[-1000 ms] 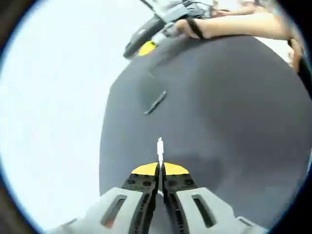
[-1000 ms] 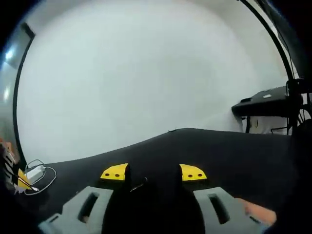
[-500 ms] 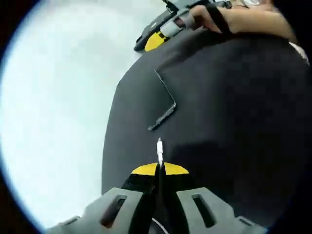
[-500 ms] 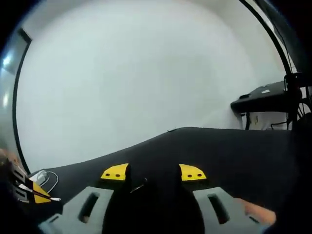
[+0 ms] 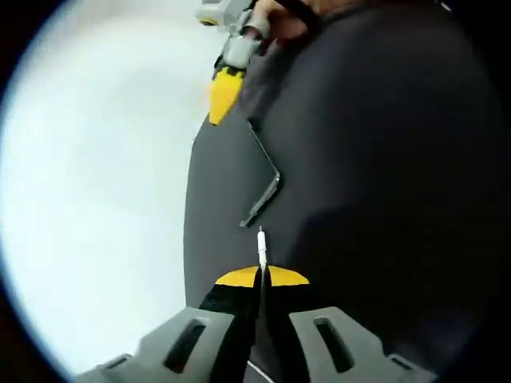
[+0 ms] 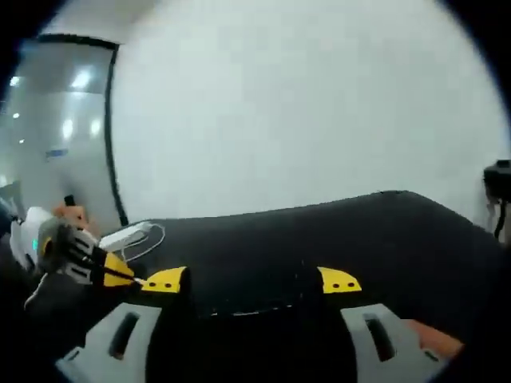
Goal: Connect the charging cable to the phone, plug the charger into the socket, and turn on the power strip switch to charge the phone.
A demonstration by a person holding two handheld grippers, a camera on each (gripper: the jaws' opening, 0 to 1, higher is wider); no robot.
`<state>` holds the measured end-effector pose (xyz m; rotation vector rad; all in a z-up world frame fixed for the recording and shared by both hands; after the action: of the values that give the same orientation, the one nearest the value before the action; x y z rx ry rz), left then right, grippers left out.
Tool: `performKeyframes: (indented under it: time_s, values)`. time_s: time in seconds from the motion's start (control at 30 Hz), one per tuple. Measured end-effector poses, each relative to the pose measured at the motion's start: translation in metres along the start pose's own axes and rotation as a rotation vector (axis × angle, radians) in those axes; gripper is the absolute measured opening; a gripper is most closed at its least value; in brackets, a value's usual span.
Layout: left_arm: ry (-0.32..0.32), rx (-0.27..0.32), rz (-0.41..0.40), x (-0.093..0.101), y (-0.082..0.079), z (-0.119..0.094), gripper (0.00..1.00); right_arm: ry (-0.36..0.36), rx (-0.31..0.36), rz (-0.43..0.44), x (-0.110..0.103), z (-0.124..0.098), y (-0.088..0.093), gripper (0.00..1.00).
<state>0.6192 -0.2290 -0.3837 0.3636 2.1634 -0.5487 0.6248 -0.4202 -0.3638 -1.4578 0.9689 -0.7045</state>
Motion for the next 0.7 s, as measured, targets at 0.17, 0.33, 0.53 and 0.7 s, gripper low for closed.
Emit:
performKeyframes:
  time_s: [0.17, 0.33, 0.53, 0.7]
  values:
    - [-0.085, 0.031, 0.074, 0.000, -0.011, -0.005, 0.00, 0.066, 0.021, 0.001, 0.031, -0.012, -0.001, 0.67]
    - [-0.102, 0.017, 0.107, 0.002, -0.011, -0.003, 0.00, 0.030, 0.062, 0.055, 0.020, -0.009, -0.006, 0.66]
    - [-0.098, 0.001, 0.146, 0.007, -0.011, 0.000, 0.00, 0.023, 0.011, 0.051, 0.019, -0.003, 0.002, 0.63]
    - [-0.106, -0.010, 0.183, 0.007, -0.011, 0.001, 0.00, 0.028, -0.020, 0.046, 0.015, 0.000, 0.007, 0.63]
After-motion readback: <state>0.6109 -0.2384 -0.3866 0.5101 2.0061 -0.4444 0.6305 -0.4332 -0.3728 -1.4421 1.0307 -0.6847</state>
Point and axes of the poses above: the point that each gripper's makers call its tool centre point, and the gripper's own axes: z roughly forward along the fingers, x roughly to its right, y roughly out of its underside, the point moved 3 cm from there along -z, roughly backward along the fingers, and after that the axes turned 2 degrees about -z, right-handed, at the moved point
